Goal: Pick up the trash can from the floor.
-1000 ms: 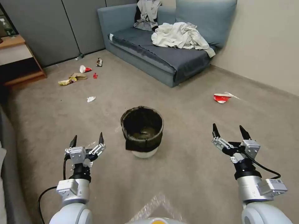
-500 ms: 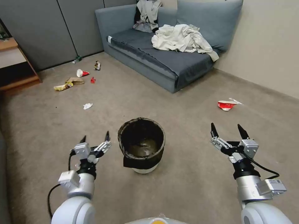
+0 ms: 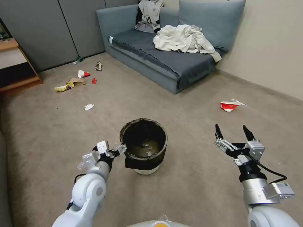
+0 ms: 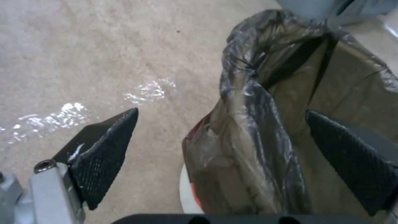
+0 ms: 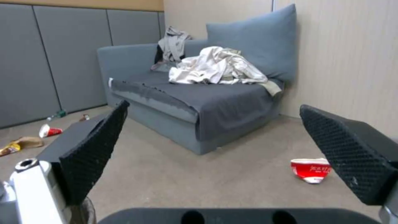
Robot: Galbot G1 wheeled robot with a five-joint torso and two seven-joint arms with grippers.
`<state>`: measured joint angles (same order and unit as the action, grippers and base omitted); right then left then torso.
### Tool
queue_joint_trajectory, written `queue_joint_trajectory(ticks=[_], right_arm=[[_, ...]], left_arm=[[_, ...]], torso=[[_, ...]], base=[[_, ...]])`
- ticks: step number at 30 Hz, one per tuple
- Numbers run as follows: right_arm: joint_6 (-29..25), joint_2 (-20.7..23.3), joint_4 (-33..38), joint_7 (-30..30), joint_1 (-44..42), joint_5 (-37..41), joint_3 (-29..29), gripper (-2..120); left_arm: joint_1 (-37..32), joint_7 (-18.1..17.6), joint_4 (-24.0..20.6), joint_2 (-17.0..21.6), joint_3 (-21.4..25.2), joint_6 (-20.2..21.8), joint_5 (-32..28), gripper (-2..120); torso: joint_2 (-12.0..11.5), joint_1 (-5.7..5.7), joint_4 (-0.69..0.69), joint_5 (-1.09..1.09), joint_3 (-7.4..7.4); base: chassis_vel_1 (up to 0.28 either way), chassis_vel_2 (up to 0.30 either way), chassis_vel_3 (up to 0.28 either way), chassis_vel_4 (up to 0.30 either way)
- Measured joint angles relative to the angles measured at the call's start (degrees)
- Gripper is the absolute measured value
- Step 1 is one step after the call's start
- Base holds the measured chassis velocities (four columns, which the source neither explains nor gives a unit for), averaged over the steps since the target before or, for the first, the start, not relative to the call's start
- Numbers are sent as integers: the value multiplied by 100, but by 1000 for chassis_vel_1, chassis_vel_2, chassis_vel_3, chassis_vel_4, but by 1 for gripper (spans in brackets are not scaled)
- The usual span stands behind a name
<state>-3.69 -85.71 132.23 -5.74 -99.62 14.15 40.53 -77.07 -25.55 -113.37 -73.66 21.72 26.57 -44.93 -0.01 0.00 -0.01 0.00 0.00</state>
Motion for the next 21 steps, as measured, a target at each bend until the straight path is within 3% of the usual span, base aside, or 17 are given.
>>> queue_joint_trajectory(ticks=[10, 21], right_arm=[[-7, -20, -5, 29, 15, 4, 18, 100], [-13, -17, -89, 83, 55, 28, 36, 100]], left_arm=[[476, -573, 392, 71, -227, 427, -602, 99], [793, -985, 703, 20, -332, 873, -1275, 60]], torso=[[0, 0, 1, 0, 0], [0, 0, 1, 1, 0]], base=[[0, 0, 0, 0], [0, 0, 0, 0]])
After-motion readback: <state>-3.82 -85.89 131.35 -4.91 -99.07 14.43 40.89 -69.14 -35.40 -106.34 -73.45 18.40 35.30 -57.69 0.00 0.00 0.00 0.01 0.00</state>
